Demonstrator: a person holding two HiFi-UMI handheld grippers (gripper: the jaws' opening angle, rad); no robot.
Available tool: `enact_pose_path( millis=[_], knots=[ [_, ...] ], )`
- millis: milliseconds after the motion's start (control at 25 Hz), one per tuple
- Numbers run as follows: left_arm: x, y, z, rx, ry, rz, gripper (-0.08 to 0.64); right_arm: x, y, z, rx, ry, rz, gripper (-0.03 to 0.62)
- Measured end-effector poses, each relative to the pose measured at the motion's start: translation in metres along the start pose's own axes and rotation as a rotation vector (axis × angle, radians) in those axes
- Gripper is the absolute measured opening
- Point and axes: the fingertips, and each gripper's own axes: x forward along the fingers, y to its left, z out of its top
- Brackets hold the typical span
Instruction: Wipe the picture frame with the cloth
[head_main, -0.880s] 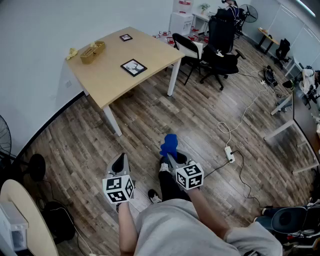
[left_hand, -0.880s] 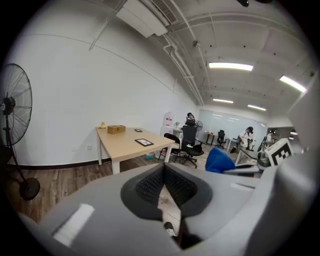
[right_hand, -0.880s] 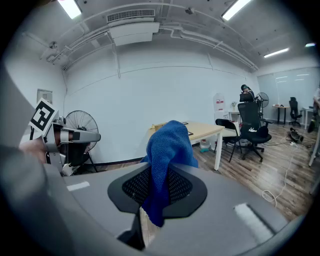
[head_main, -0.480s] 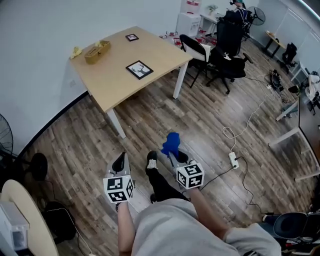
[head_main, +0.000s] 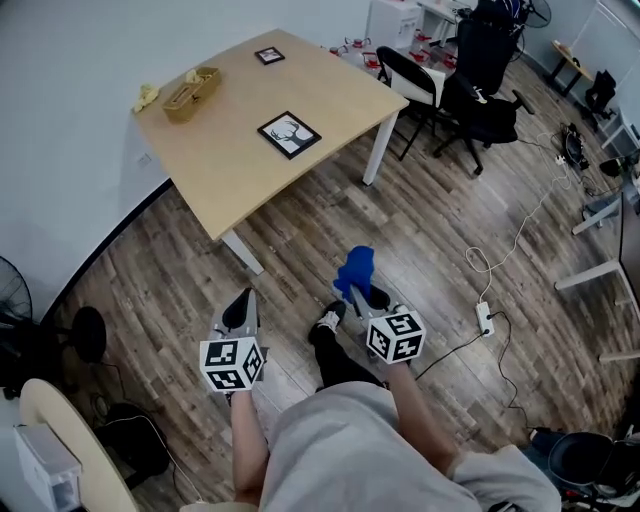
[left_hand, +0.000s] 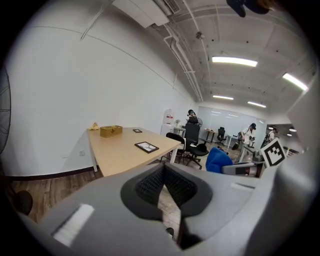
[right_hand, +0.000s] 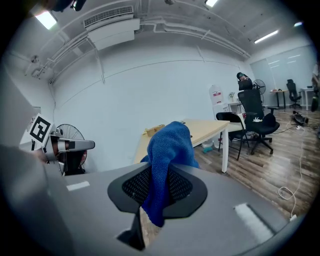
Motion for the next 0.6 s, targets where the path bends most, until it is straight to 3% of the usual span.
enact_pose_path(
  millis=[360,600],
  knots=[
    [0.119,0.057,0.059,0.006,0.040,0.035,0.052,0.120,-0.051,0.077,0.016,0.001,0.028,0.052],
    [0.207,0.085,0.122,0.059,0.009,0.069,0.052,0.201,-0.086,0.158,-0.055,-0.051,0.028,0.053]
  ],
)
